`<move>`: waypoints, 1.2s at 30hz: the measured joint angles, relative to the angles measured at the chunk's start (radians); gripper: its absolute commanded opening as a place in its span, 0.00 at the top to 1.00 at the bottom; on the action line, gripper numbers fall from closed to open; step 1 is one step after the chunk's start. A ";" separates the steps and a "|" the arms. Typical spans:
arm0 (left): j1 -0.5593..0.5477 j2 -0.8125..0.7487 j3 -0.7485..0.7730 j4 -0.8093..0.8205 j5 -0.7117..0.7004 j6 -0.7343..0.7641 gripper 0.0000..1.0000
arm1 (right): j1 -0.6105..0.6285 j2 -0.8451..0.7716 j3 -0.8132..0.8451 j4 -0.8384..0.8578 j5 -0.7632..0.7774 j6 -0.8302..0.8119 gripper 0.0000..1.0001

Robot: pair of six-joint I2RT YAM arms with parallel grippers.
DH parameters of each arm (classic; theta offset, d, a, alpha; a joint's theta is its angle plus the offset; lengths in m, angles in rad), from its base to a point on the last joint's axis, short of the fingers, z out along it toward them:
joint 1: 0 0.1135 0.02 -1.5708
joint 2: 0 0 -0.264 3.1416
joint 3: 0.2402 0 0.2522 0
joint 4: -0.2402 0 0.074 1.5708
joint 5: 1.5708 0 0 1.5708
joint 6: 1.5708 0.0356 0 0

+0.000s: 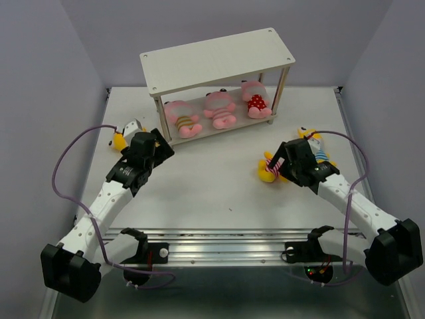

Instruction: Place and organize the stuffed toys onto the shelf

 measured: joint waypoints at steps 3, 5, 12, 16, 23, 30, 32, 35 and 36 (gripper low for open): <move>0.000 0.000 -0.007 0.002 0.009 0.000 0.01 | 0.000 0.010 -0.019 0.003 -0.048 0.049 0.02; 0.000 -0.002 -0.007 0.009 0.013 0.000 0.01 | 0.000 0.027 -0.027 0.004 -0.078 0.077 0.05; 0.000 -0.053 -0.025 0.026 0.019 0.000 0.01 | 0.000 0.036 -0.055 0.018 -0.114 0.132 0.20; 0.000 -0.065 -0.025 0.034 0.021 0.000 0.01 | 0.000 0.046 -0.074 0.039 -0.136 0.145 0.28; 0.000 -0.065 -0.033 0.041 0.025 0.000 0.01 | 0.000 0.088 -0.089 0.101 -0.165 0.161 0.71; 0.000 -0.065 -0.040 0.045 0.029 0.000 0.01 | 0.000 0.086 -0.098 0.123 -0.175 0.151 0.99; 0.000 -0.065 -0.040 0.045 0.030 0.000 0.01 | 0.000 0.076 -0.098 0.125 -0.178 0.126 0.99; 0.000 -0.065 -0.040 0.045 0.032 0.000 0.01 | 0.000 0.060 -0.069 0.102 -0.193 0.029 0.99; 0.000 -0.065 -0.040 0.045 0.032 0.000 0.01 | 0.000 0.060 -0.047 0.094 -0.203 -0.017 0.99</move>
